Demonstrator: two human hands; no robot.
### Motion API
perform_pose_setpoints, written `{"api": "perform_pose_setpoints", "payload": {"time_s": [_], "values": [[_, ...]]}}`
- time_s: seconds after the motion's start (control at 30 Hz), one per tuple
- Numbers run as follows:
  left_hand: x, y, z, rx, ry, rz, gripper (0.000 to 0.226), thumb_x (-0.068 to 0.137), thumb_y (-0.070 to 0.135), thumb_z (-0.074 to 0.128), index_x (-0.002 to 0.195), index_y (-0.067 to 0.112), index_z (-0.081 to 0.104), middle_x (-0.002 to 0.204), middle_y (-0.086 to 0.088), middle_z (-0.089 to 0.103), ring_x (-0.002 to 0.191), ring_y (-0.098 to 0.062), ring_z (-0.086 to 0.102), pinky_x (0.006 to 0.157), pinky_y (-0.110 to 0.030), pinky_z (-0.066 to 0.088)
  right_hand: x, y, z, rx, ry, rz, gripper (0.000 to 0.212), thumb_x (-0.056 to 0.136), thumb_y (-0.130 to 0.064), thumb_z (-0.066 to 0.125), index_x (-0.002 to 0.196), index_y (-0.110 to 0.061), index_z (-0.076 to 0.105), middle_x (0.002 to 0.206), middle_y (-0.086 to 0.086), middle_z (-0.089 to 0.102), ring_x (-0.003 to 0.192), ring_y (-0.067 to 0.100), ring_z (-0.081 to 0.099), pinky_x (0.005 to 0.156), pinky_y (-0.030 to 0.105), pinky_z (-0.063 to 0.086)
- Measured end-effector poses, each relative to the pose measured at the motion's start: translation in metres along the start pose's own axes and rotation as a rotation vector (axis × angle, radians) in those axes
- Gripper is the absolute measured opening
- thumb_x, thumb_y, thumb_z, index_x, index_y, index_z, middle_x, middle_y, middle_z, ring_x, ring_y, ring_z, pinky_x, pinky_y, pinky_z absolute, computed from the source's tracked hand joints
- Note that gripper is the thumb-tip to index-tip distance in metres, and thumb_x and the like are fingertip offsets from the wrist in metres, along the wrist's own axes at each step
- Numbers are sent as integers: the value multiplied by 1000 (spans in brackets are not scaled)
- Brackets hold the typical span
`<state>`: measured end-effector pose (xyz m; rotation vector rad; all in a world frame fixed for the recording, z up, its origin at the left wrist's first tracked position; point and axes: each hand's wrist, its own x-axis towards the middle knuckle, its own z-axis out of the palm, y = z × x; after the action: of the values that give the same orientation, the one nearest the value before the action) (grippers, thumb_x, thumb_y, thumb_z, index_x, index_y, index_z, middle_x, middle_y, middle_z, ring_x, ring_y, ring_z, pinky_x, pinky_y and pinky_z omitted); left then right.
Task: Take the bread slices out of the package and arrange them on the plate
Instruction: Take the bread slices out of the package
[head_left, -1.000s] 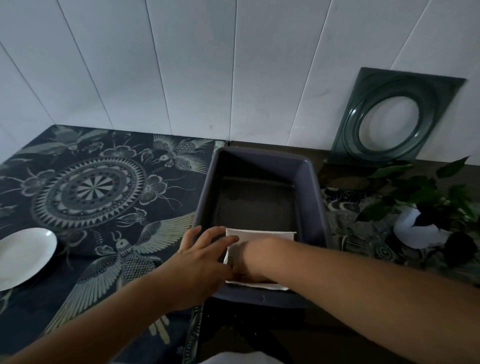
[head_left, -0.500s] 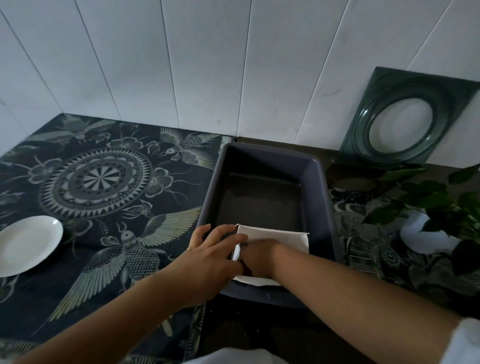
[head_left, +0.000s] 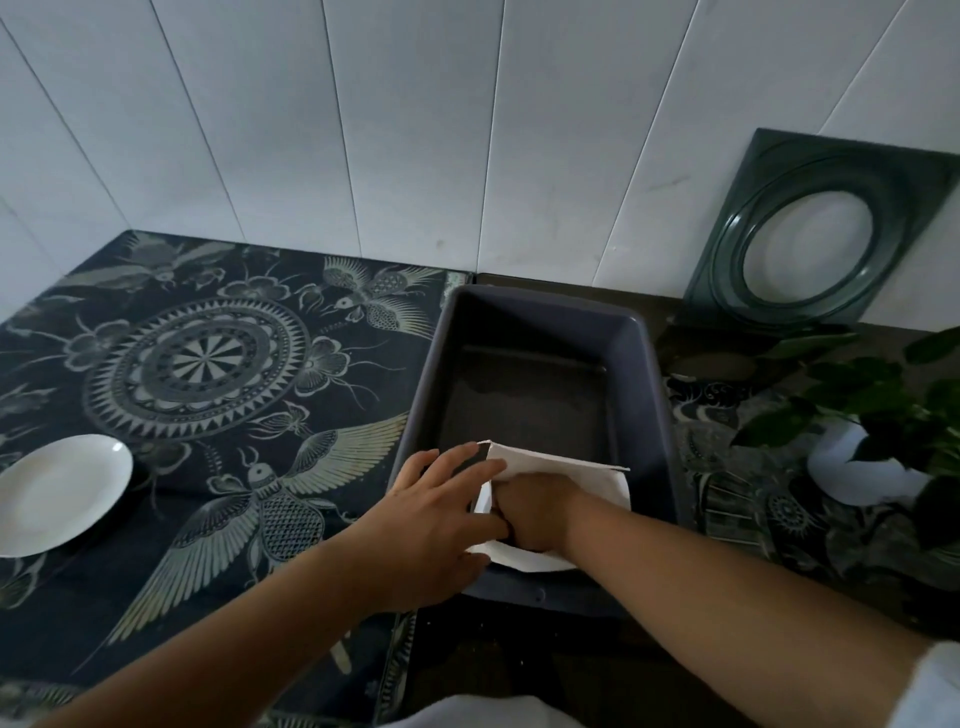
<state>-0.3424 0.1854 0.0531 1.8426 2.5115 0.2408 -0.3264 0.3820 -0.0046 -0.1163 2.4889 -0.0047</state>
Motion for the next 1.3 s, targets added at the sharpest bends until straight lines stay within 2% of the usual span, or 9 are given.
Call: {"api": "perform_pose_setpoints", "payload": {"time_s": [0.13,0.23,0.37,0.47,0.6,0.8,1.03,1.17,1.3], "values": [[1,-4,5,-42,-37,-22,61,82,54,52,140,48,32,162,-5,13,148,-29,3,114,-48,16,-9,-2,-4,-41,1,5,43,101,-37,44,140,-20,48,142,8,55,126,29,53,105,45,43],[3,-4,6,-122,-8,-54,76,82,61,48,148,44,13,162,-2,13,148,-22,5,114,-39,12,-25,-9,-13,-9,-1,32,45,103,-35,40,145,-19,43,149,9,48,133,30,46,108,44,36],[6,0,4,-276,50,-79,80,85,60,51,150,35,12,159,2,25,145,-14,16,114,-36,23,-57,-11,-24,152,164,76,32,95,-37,58,114,-13,67,113,14,70,103,32,65,82,42,50],[8,2,2,-315,79,-67,82,84,61,53,150,32,14,156,3,29,142,-10,21,112,-32,26,-75,-9,-41,97,152,107,27,93,-33,60,112,-16,65,102,9,69,91,28,65,78,40,53],[10,0,-4,-309,162,-73,86,83,66,52,151,24,20,154,3,33,136,-10,29,108,-32,33,-93,-3,-67,-24,168,164,11,87,-29,62,95,-22,59,79,0,51,63,15,48,52,30,36],[26,-2,-20,-417,234,-164,93,77,68,55,150,22,21,148,2,35,131,-15,31,107,-48,36,-136,8,-115,-109,283,210,15,81,-35,65,81,-26,54,77,-3,57,65,13,56,47,29,36],[71,5,-50,-835,211,-174,111,72,56,71,153,21,5,160,-1,24,145,-19,23,114,-52,29,-179,19,-177,-181,346,130,37,76,-45,73,71,-32,39,78,-8,52,68,8,49,51,29,34],[85,20,-67,-1118,330,-68,66,77,30,76,134,25,43,125,3,62,118,-18,58,93,-34,50,-190,17,-204,-165,291,53,40,76,-48,76,73,-33,39,80,-11,51,71,6,48,55,29,35],[85,29,-70,-1306,491,-128,35,76,29,75,108,26,63,99,9,74,96,-10,68,75,-21,54,-198,17,-214,-91,297,3,33,76,-50,77,87,-33,51,83,-16,52,74,3,49,58,25,35]]}}
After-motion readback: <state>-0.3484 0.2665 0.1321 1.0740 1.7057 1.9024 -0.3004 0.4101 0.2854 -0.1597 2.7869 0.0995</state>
